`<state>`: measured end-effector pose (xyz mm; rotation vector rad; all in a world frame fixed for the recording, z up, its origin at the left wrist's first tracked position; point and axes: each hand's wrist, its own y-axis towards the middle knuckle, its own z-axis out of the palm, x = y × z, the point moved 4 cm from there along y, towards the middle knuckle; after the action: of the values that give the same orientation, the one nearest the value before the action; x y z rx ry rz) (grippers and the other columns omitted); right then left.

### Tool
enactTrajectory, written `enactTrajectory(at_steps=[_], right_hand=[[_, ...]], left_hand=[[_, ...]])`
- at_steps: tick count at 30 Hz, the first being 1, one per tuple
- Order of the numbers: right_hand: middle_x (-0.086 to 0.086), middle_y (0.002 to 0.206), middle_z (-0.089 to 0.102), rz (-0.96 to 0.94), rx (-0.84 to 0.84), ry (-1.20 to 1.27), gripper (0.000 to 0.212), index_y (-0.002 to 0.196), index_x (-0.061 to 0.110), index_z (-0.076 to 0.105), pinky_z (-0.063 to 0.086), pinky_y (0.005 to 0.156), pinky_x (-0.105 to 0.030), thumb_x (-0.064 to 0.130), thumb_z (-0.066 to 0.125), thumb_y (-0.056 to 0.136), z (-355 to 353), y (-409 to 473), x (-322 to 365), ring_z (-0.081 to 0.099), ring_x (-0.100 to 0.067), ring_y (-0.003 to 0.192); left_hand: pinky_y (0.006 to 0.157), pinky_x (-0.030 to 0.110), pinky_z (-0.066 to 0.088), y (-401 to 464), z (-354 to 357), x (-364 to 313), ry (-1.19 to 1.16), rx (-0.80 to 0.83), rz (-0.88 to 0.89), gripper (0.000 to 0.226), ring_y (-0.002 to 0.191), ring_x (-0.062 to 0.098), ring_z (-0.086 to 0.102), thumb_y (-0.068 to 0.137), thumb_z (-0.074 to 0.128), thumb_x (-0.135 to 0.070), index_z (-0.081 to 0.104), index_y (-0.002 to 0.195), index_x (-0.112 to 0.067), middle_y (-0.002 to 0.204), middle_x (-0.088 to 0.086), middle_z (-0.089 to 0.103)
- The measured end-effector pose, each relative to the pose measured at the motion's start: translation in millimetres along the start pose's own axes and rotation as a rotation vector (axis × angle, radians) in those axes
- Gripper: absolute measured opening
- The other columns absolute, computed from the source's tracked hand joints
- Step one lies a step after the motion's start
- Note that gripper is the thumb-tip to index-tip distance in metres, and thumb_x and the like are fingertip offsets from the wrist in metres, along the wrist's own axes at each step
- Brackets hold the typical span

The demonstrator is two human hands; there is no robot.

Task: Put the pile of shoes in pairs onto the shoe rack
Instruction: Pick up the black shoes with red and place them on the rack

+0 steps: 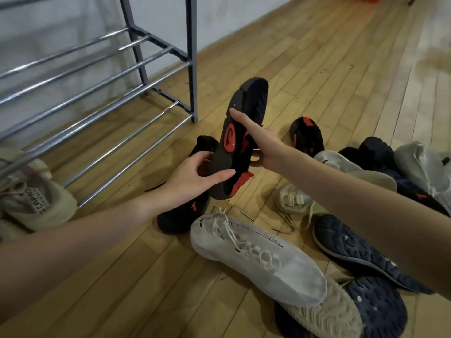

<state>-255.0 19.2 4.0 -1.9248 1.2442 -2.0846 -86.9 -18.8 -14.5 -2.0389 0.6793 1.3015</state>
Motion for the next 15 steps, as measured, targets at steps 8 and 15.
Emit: enactTrajectory(at_steps=[8, 15], right_hand=[[-0.010, 0.116, 0.063, -0.222, -0.181, -0.291, 0.060, 0.124, 0.009, 0.054, 0.046, 0.097, -0.037, 0.058, 0.044, 0.092, -44, 34, 3, 0.061, -0.024, 0.107], [-0.037, 0.150, 0.011, 0.076, -0.513, -1.068, 0.114, 0.151, 0.006, -0.010, 0.015, 0.117, -0.054, 0.038, 0.073, 0.080, -138, 94, -28, 0.011, -0.049, 0.142]], left_hand=[[0.094, 0.038, 0.052, 17, 7, 6, -0.107, -0.019, -0.123, 0.011, 0.102, 0.020, 0.066, 0.088, 0.063, -0.011, 0.066, 0.096, -0.018, 0.105, 0.007, 0.071], [0.093, 0.042, 0.054, 19, 2, 24, -0.253, -0.003, -0.222, 0.019, 0.104, 0.028, 0.067, 0.088, 0.059, -0.003, 0.067, 0.106, -0.005, 0.108, 0.017, 0.070]])
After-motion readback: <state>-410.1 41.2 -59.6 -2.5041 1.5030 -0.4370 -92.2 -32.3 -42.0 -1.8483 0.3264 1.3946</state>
